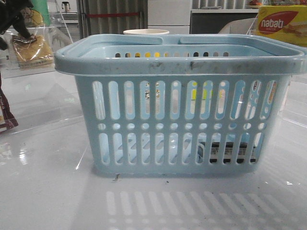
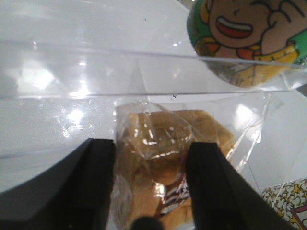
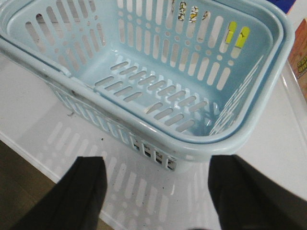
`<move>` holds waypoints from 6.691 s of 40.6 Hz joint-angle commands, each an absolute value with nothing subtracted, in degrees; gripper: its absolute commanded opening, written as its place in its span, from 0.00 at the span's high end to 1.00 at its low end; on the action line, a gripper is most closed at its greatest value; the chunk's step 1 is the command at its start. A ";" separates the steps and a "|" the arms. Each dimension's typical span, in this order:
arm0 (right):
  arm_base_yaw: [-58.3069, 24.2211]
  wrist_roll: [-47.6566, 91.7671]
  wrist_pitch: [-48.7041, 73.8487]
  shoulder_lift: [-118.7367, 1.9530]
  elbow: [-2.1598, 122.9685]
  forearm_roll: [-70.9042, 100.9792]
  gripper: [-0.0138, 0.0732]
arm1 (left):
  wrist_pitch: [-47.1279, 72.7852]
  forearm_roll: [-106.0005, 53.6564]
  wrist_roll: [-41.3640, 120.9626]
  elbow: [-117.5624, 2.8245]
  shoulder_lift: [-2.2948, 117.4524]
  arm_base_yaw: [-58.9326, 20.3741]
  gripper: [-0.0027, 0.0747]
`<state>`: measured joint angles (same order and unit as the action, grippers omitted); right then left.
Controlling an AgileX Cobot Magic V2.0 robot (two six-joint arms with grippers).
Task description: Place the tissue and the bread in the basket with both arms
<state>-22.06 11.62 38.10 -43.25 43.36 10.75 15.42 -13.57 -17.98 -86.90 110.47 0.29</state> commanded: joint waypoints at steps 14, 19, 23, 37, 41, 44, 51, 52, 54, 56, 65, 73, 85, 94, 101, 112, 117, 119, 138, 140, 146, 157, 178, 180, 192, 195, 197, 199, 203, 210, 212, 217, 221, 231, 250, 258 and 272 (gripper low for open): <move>-22.16 12.12 33.91 -42.87 45.10 10.64 0.21 | 13.85 -14.04 -18.43 -88.76 102.44 0.29 0.85; -22.16 12.12 33.91 -42.87 45.10 10.64 0.21 | 15.93 -14.04 -18.33 -88.76 98.86 0.29 0.85; -22.16 12.12 33.91 -42.87 45.10 10.64 0.21 | 17.80 -14.04 -17.79 -88.76 95.23 -0.06 0.85; -22.16 12.12 33.91 -42.87 45.10 10.64 0.21 | 26.85 -14.04 9.16 -88.76 83.22 -11.08 0.85; -22.16 12.12 33.91 -42.87 45.10 10.64 0.21 | 29.48 -14.04 17.92 -88.76 82.08 -16.76 0.85; -22.16 12.12 33.91 -42.87 45.10 10.64 0.21 | 31.56 -14.04 25.02 -88.76 82.30 -21.26 0.85; -22.16 12.12 33.91 -42.87 45.10 10.64 0.21 | 32.51 -14.04 28.54 -88.64 85.09 -29.03 0.85; -22.16 12.12 33.91 -42.87 45.10 10.64 0.21 | 32.51 -14.04 28.54 -88.64 85.82 -29.88 0.85; -22.16 12.12 33.91 -42.87 45.10 10.64 0.21 | 32.51 -14.04 28.54 -88.64 87.20 -31.24 0.85; -22.16 12.12 33.91 -42.87 45.10 10.64 0.21 | 32.51 -14.04 28.54 -88.64 88.67 -32.47 0.85; -22.16 12.12 33.91 -42.87 45.10 10.64 0.21 | 32.51 -14.04 28.54 -88.64 95.11 -35.82 0.85; -22.16 12.12 33.91 -42.87 45.10 10.64 0.21 | 32.89 -14.12 28.41 -88.64 98.94 -36.32 0.82; -22.16 12.12 33.91 -42.87 45.10 10.64 0.21 | 34.26 -14.30 28.41 -88.56 99.27 -36.32 0.45; -22.16 12.12 33.91 -42.87 45.10 10.64 0.21 | 34.45 -14.30 28.41 -88.56 99.27 -36.32 0.44; -22.16 12.12 33.91 -42.87 45.10 10.64 0.21 | 34.83 -14.30 28.41 -88.56 99.27 -36.32 0.44; -22.16 12.12 33.91 -42.87 45.10 10.64 0.21 | 35.29 -14.30 28.32 -88.56 99.27 -36.32 0.44; -22.16 12.12 33.91 -42.87 45.10 10.64 0.21 | 35.29 -14.30 28.32 -88.56 99.27 -36.32 0.44; -22.16 12.12 33.91 -42.87 45.10 10.64 0.21 | 35.41 -14.30 27.86 -88.56 99.15 -36.22 0.44; -22.16 12.12 33.91 -42.87 45.10 10.64 0.21 | 40.01 -15.84 25.19 -82.67 82.54 -36.22 0.44; -22.16 12.12 33.91 -42.87 45.10 10.64 0.21 | 40.01 -15.84 25.19 -80.61 80.27 -36.22 0.44; -22.16 12.12 33.91 -42.87 45.10 10.64 0.21 | 39.78 -15.84 25.19 -72.39 71.58 -36.22 0.44; -22.16 12.12 33.91 -42.87 45.10 10.64 0.21 | 39.57 -15.84 24.79 -58.08 55.16 -36.22 0.44; -22.16 12.12 34.68 -42.87 44.82 10.64 0.21 | 39.33 -11.36 18.54 -44.20 37.63 -36.11 0.44; -22.16 12.12 34.85 -42.87 44.82 10.64 0.24 | 39.33 -10.64 17.56 -43.96 37.63 -36.11 0.44; -22.16 12.12 35.85 -42.87 44.82 10.64 0.66 | 38.20 -10.64 17.18 -43.82 37.63 -36.11 0.48; -22.16 12.12 35.85 -42.87 44.82 10.64 0.74 | 38.20 -10.86 17.18 -43.82 37.63 -36.11 0.54; -22.16 12.12 35.85 -42.87 44.82 10.64 0.78 | 38.20 -11.02 17.18 -43.82 37.63 -36.11 0.60; -22.16 12.12 35.85 -42.87 44.82 10.64 0.78 | 38.20 -11.02 17.18 -43.82 37.63 -36.11 0.66; -22.16 12.12 35.80 -42.87 44.82 10.64 0.78 | 38.20 -11.02 17.18 -43.82 37.63 -36.11 0.76; -22.16 12.12 35.80 -42.87 44.82 10.64 0.78 | 38.20 -11.16 17.18 -43.82 37.63 -36.11 0.85; -22.16 12.12 35.80 -42.87 44.82 10.64 0.78 | 38.20 -11.16 17.18 -43.82 37.63 -36.11 0.85; -22.16 12.12 35.80 -42.87 44.82 10.64 0.78 | 38.20 -11.16 17.18 -43.82 37.63 -36.11 0.85; -22.16 12.12 35.80 -42.87 44.82 10.64 0.78 | 38.20 -11.16 17.18 -43.82 37.63 -36.11 0.85; -22.16 12.12 35.80 -42.87 44.82 10.64 0.78 | 37.82 -11.16 17.18 -43.73 37.53 -36.11 0.85; -22.11 12.12 35.89 -42.87 44.82 10.64 0.78 | 10.41 -11.19 17.55 -21.59 16.52 -11.01 0.85; -22.10 12.12 35.94 -42.87 44.82 10.64 0.78 | 7.03 -10.70 17.27 -12.76 6.97 -6.53 0.85; -22.10 12.12 35.99 -42.87 44.82 10.64 0.78 | 4.63 3.87 -2.39 -3.67 -0.44 -2.28 0.85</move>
<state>-22.06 11.66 39.39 -43.25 43.36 10.75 10.64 2.47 0.00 -3.14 -0.27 -3.08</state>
